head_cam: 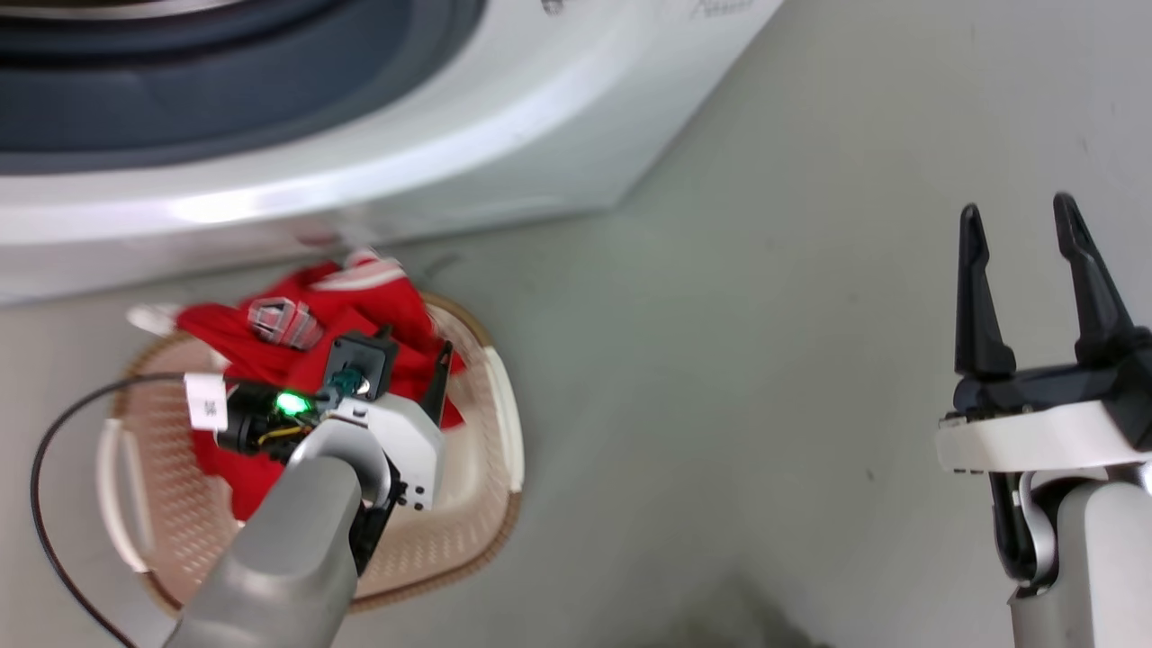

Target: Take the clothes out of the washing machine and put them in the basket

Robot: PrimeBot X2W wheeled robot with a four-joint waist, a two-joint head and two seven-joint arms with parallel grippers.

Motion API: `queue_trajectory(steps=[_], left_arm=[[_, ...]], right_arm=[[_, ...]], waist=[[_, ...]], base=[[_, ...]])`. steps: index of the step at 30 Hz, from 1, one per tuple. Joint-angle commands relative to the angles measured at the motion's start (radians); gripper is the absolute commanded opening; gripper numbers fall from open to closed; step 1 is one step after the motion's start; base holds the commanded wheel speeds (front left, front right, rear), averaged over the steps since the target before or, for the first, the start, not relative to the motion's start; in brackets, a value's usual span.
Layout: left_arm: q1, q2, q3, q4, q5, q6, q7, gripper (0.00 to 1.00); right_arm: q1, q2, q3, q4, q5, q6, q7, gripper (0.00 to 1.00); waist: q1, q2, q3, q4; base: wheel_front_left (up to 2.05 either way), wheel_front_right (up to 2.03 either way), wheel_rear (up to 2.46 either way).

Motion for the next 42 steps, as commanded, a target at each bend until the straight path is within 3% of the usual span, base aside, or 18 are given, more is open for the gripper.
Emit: queue_trajectory(steps=[1,7,12,25,30,42], left_arm=[[0.034,0.0,0.017,-0.027,0.004,0.005,-0.002,1.0],[0.149,0.02,0.129,-0.223,0.06,0.022,-0.002,1.0],[0.256,0.004,0.224,-0.4,0.107,0.033,-0.002,1.0],[0.564,-0.041,0.481,-0.726,0.179,0.053,-0.002,1.0],[0.674,-0.099,0.551,-0.859,0.198,0.037,-0.002,1.0],[0.815,-0.171,0.633,-0.974,0.306,0.008,-0.003,1.0]], right_arm=[[0.016,-0.001,-0.003,0.006,-0.008,-0.001,-0.002,1.0],[0.055,-0.001,-0.013,0.03,-0.032,-0.001,-0.002,1.0],[0.121,-0.001,-0.04,0.039,-0.062,-0.001,-0.002,1.0],[0.244,-0.001,-0.026,0.025,-0.06,-0.001,-0.002,1.0],[0.291,0.0,-0.023,0.014,-0.049,-0.001,-0.002,1.0],[0.343,0.0,-0.001,0.008,-0.036,-0.001,-0.002,1.0]], waist=[[0.0,0.0,-0.109,0.062],[0.0,0.0,-0.254,0.114],[0.0,0.0,-0.356,0.165],[0.0,0.0,-0.544,0.208],[0.0,0.0,-0.587,0.218],[0.0,0.0,-0.621,0.209]], base=[[0.0,0.0,0.0],[0.0,0.0,0.0],[0.0,0.0,0.0],[0.0,0.0,0.0],[0.0,0.0,0.0],[0.0,0.0,0.0]])
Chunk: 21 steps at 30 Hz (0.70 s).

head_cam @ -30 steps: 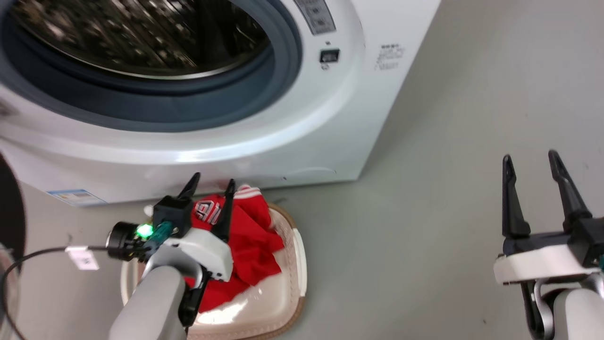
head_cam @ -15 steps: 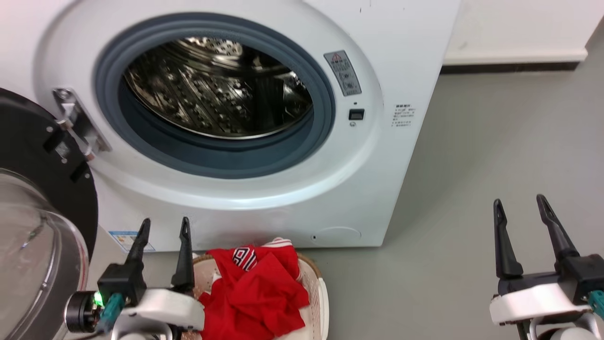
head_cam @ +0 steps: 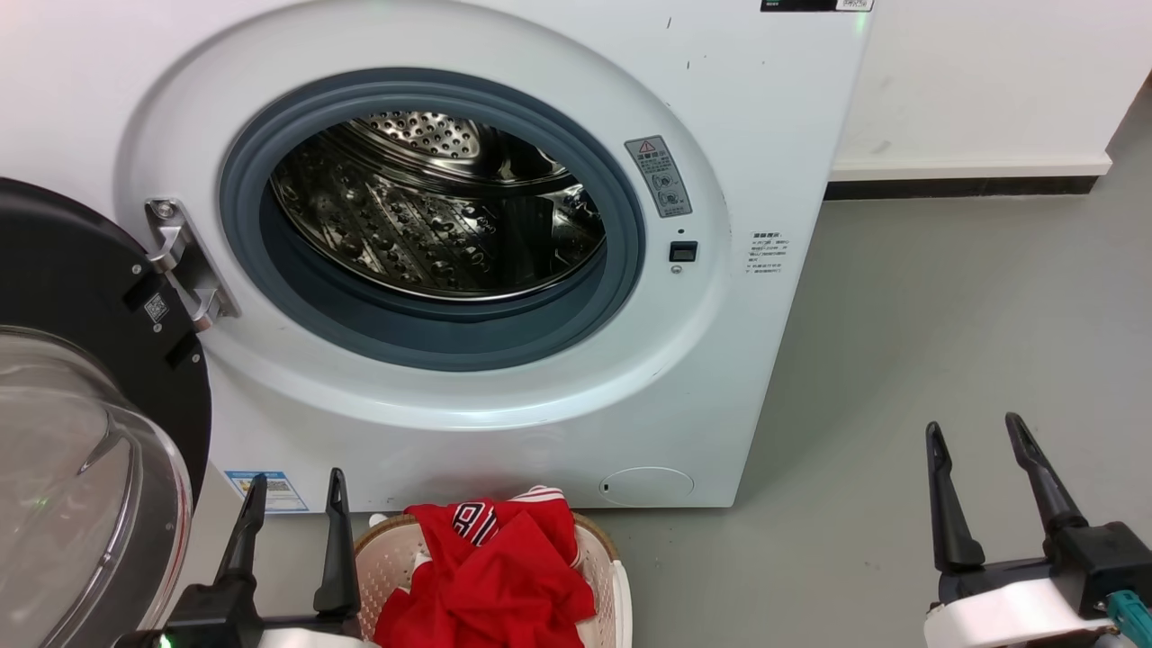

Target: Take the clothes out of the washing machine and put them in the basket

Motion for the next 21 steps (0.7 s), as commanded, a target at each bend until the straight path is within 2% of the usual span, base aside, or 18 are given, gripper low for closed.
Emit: queue_trajectory(steps=[1,6,19,20,21], left_arm=[[0.017,-0.005,0.005,-0.006,0.013,0.001,-0.003,1.0],[0.037,-0.014,0.018,-0.022,0.025,0.007,-0.003,1.0],[0.021,-0.019,0.029,-0.015,0.045,-0.016,-0.003,1.0],[0.032,-0.018,0.026,-0.015,0.043,-0.015,0.0,0.0],[0.033,-0.018,0.026,-0.009,0.042,-0.015,0.0,0.0]], right_arm=[[0.015,0.0,0.004,0.002,0.005,-0.001,-0.002,1.0],[0.007,0.0,0.008,0.005,0.009,-0.001,-0.002,1.0],[0.012,0.0,0.013,0.012,0.013,-0.001,-0.002,1.0],[0.007,0.0,0.013,0.012,0.009,0.0,0.0,0.0],[0.007,0.0,0.013,0.019,0.01,0.0,0.0,0.0]], waist=[[0.0001,-0.0001,-0.002,-0.004],[0.0001,-0.0001,-0.004,-0.019],[0.0001,-0.0001,-0.004,-0.035],[0.0001,-0.0001,-0.004,-0.035],[0.0002,-0.0001,-0.004,-0.035]], base=[[0.0,0.0,0.0],[0.0,0.0,0.0],[0.0,0.0,0.0],[0.0,0.0,0.0],[0.0,0.0,0.0]])
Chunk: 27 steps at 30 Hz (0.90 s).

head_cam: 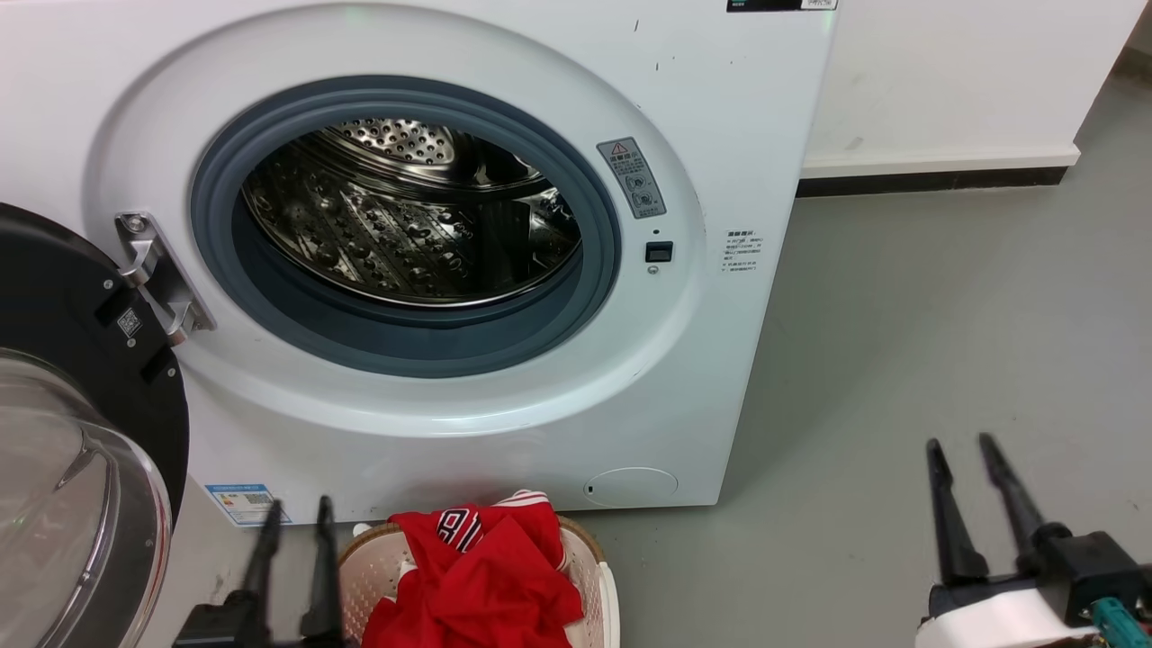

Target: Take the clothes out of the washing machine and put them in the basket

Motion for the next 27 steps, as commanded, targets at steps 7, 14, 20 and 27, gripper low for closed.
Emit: queue_trajectory(steps=[7,14,20,27], left_arm=[[-0.016,-0.002,0.007,0.042,-0.093,-0.006,0.031,0.0],[-0.04,-0.002,0.012,0.059,-0.235,-0.017,0.064,0.0],[-0.06,-0.002,0.015,0.074,-0.347,-0.024,0.09,0.0],[-0.081,-0.001,0.02,0.091,-0.469,-0.033,0.119,0.0]], right_arm=[[-0.003,0.0,0.0,0.029,0.1,0.0,0.021,0.0],[-0.021,-0.003,-0.002,0.046,0.255,0.0,0.054,0.0],[-0.035,-0.005,-0.004,0.059,0.376,0.0,0.081,0.0],[-0.05,-0.006,-0.007,0.073,0.508,0.0,0.109,0.0]], waist=[[0.0,0.0,0.001,0.002],[0.0,0.0,0.002,0.006],[0.0,0.0,0.002,0.009],[0.0,0.0,0.003,0.013]], base=[[0.0,0.0,0.0],[0.0,0.0,0.0],[0.0,0.0,0.0],[0.0,0.0,0.0]])
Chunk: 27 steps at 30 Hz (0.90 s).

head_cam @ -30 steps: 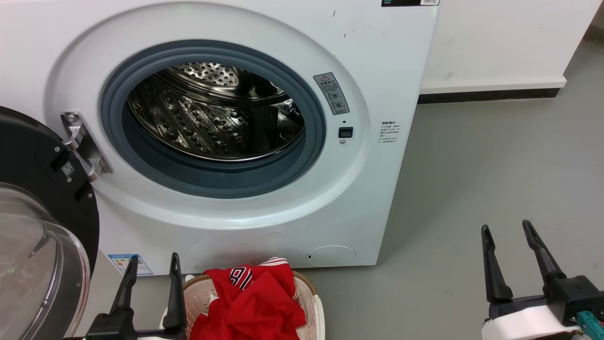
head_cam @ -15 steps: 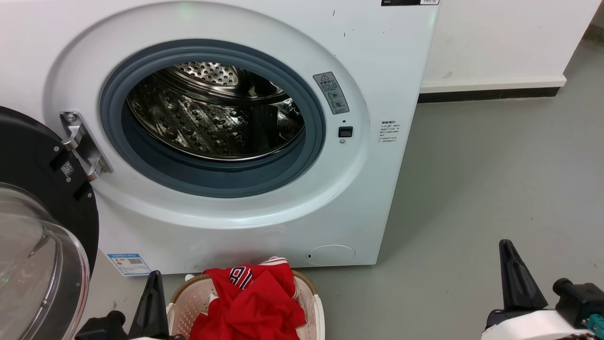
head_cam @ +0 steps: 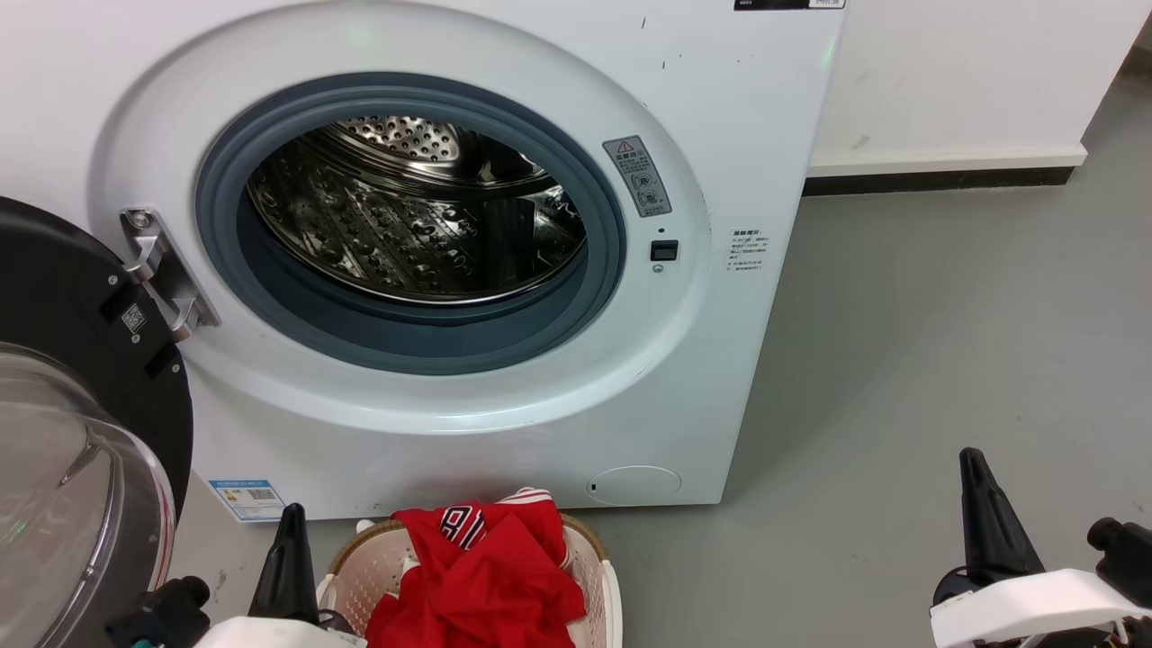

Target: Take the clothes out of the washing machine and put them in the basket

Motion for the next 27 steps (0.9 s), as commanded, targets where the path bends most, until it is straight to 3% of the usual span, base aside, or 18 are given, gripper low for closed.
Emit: queue_trajectory(steps=[1,27], left_arm=[[-0.03,0.002,0.003,-0.008,-0.035,-0.004,0.007,0.0],[-0.099,0.002,0.021,0.047,-0.408,-0.031,0.098,0.0]], right_arm=[[-0.028,-0.007,-0.002,-0.008,0.038,0.0,0.007,0.0],[-0.076,-0.01,-0.013,0.036,0.441,0.0,0.097,0.0]], waist=[[0.0,0.0,0.0,0.001],[-0.0001,0.0,0.004,0.015]], base=[[0.0,0.0,0.0],[0.0,0.0,0.0]])
